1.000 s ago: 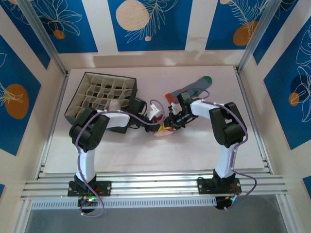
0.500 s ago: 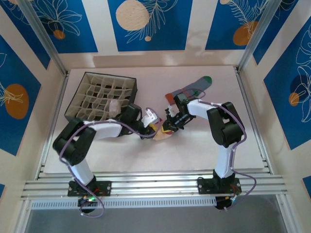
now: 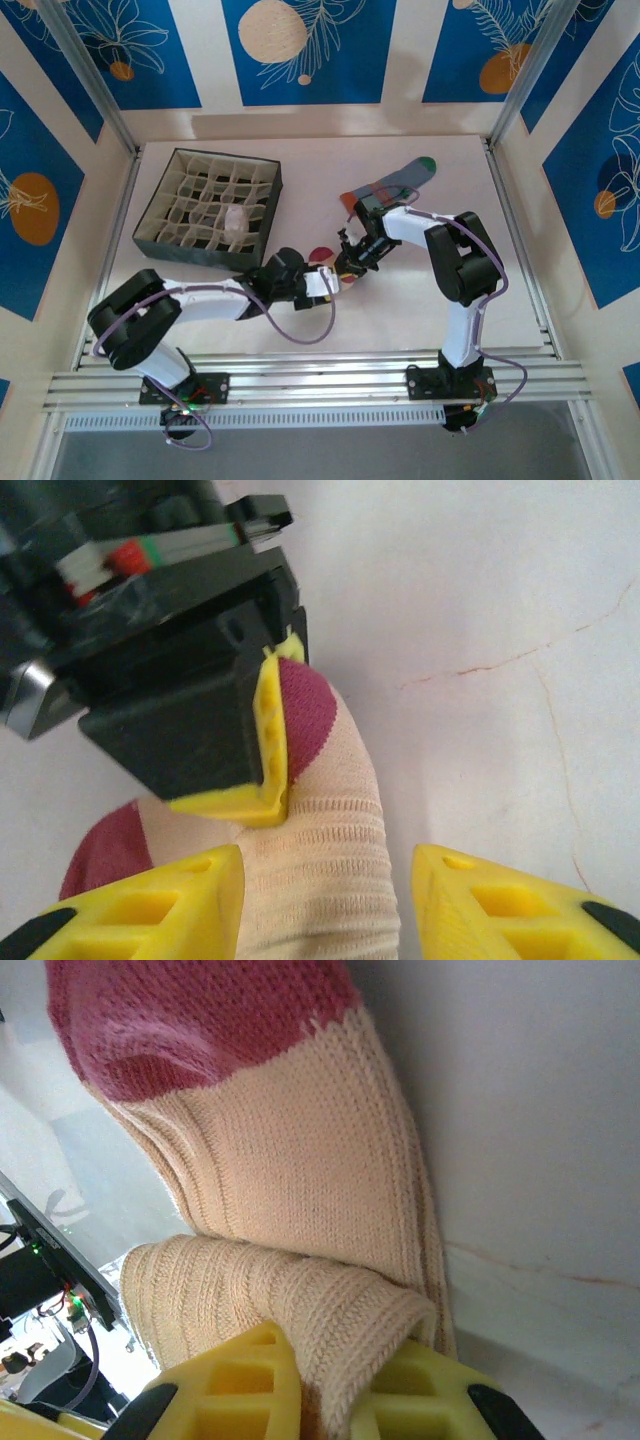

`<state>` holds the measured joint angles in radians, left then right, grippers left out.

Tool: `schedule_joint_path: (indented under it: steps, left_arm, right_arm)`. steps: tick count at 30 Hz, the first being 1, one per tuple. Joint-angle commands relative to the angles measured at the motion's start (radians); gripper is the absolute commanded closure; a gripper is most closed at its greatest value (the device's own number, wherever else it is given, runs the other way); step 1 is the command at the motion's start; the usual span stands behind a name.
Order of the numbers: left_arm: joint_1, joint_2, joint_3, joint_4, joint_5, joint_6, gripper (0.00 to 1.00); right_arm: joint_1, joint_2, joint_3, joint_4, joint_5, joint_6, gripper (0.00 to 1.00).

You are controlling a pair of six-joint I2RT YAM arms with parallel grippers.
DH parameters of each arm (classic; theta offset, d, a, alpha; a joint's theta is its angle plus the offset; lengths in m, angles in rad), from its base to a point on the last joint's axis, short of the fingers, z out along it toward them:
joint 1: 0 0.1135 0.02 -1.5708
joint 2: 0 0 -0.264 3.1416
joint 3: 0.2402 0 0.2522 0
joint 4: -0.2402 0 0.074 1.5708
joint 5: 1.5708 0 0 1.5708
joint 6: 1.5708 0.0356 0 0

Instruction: Roll the socks

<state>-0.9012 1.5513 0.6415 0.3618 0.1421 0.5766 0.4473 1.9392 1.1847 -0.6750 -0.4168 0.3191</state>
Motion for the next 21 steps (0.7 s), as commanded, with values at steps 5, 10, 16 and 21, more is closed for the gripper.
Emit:
schedule_joint_path:
  steps: [5, 10, 16, 21]
  left_arm:
    - [-0.052, 0.091, 0.018, 0.067, -0.15, 0.109, 0.53]
    - [-0.083, 0.164, 0.019, 0.118, -0.174, 0.086, 0.52]
    - [-0.088, 0.247, 0.037, 0.172, -0.214, 0.012, 0.87]
    - [-0.07, 0.249, 0.039, 0.123, -0.174, -0.063, 1.0]
  right_arm:
    - [0.014, 0.05, -0.043, -0.116, 0.164, -0.008, 0.9]
    - [0.012, 0.064, -0.033, -0.127, 0.171, -0.005, 0.9]
    - [0.014, 0.046, -0.037, -0.125, 0.167, -0.003, 0.81]
    - [-0.02, -0.042, -0.083, -0.079, 0.099, 0.007, 0.53]
